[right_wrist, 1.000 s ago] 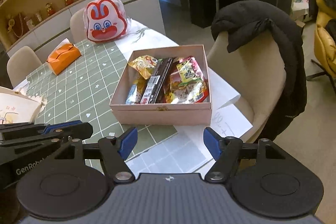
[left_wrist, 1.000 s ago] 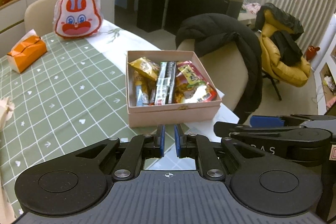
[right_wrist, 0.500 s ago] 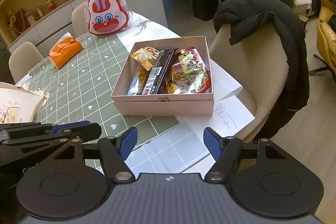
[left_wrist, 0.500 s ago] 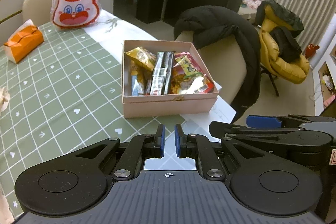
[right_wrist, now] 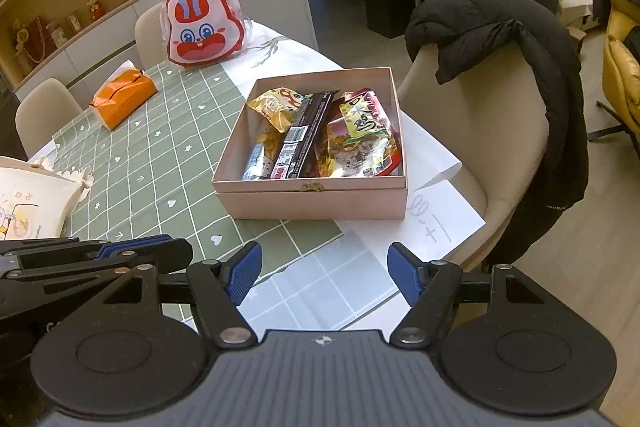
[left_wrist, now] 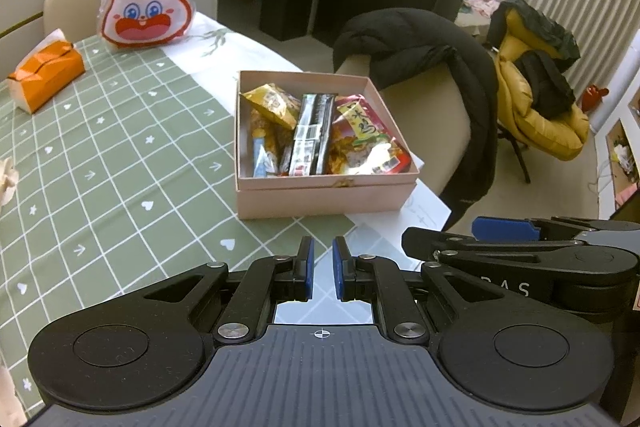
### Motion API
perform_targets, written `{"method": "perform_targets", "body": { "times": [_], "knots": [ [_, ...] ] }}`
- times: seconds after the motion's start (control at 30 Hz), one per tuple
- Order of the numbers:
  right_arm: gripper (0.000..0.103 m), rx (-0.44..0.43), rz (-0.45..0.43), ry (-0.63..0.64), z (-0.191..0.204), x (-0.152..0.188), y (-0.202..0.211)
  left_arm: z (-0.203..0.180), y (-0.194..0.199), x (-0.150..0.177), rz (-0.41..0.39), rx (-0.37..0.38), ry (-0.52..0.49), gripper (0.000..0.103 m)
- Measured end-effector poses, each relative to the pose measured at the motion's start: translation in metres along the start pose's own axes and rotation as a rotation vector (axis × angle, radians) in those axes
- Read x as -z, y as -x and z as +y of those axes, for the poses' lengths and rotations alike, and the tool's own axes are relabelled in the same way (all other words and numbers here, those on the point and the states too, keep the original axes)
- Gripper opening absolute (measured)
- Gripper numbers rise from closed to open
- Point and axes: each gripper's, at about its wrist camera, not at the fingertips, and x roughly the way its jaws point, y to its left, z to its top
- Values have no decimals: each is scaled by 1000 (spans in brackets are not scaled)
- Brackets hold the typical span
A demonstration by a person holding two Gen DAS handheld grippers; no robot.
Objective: Organize snacks
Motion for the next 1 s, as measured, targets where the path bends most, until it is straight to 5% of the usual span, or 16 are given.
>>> {"method": "perform_targets", "body": {
  "times": [1.0],
  "knots": [
    [70,15,8,-6,-1,7,1,2,1,7,10,15,16,12]
  ]
}}
